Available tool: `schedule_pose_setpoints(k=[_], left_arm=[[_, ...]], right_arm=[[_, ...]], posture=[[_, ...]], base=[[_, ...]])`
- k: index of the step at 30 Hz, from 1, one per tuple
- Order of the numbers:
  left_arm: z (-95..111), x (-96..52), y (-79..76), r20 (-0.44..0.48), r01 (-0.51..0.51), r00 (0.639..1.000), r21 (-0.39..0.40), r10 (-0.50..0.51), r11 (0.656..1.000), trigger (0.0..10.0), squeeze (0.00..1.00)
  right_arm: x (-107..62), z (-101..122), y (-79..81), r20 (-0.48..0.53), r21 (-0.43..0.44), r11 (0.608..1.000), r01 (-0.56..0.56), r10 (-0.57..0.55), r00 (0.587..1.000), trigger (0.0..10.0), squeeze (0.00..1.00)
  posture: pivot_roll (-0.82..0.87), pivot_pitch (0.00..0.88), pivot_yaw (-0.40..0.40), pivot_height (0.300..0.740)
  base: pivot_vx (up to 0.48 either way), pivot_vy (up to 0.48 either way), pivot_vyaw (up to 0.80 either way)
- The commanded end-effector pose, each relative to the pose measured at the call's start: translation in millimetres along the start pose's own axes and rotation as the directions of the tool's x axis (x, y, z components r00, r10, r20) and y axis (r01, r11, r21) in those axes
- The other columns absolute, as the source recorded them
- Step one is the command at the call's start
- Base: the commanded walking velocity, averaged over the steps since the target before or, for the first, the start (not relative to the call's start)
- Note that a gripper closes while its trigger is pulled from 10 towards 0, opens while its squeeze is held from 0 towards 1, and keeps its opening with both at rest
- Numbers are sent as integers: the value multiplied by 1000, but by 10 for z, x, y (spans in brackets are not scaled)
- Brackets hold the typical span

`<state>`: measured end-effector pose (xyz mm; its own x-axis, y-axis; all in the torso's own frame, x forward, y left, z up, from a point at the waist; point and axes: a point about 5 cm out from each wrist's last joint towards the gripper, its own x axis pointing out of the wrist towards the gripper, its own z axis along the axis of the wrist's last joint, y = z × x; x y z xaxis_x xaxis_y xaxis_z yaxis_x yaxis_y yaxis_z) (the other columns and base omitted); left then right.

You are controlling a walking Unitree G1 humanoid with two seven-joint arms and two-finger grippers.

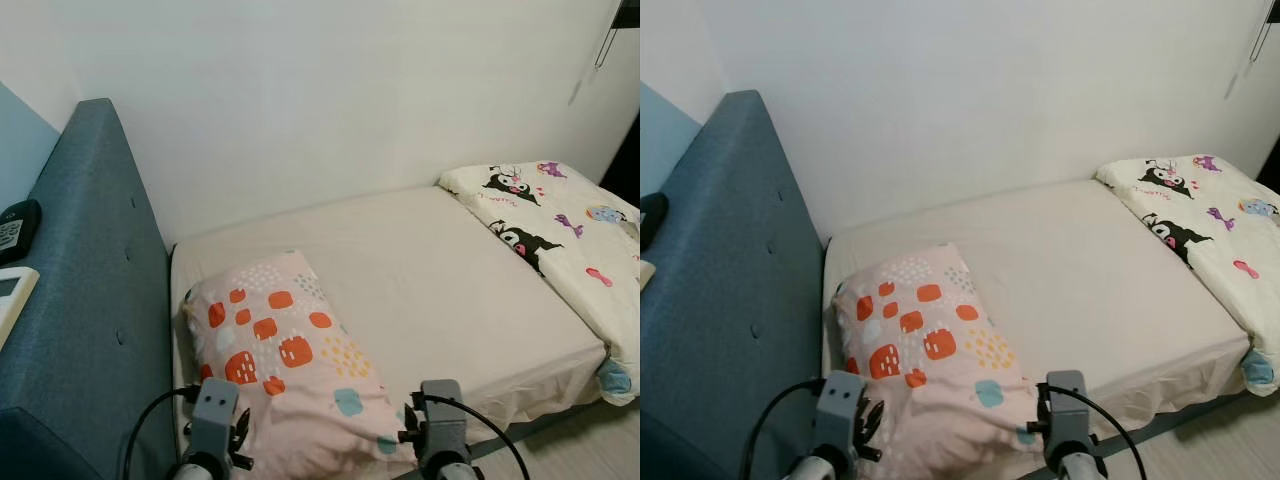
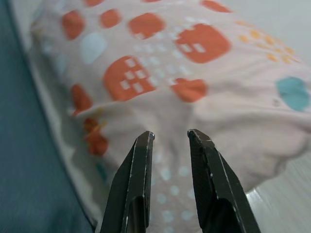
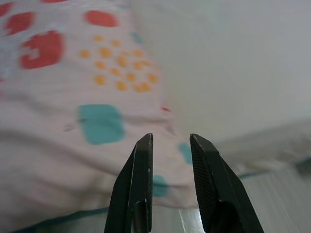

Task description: Clean up the room

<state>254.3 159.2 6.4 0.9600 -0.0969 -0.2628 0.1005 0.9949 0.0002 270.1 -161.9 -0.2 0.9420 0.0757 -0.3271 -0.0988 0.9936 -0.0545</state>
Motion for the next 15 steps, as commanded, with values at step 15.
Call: schedule_pose_setpoints(k=[15], left_arm=[[-62,12,-147,-41,71,997,39,-69,997,10000,0]], right_arm=[[-119,-221,-22,-70,7,1000,21,-21,997,10000,0]], posture=[[23,102,-18,740]], base=[[0,0,0]])
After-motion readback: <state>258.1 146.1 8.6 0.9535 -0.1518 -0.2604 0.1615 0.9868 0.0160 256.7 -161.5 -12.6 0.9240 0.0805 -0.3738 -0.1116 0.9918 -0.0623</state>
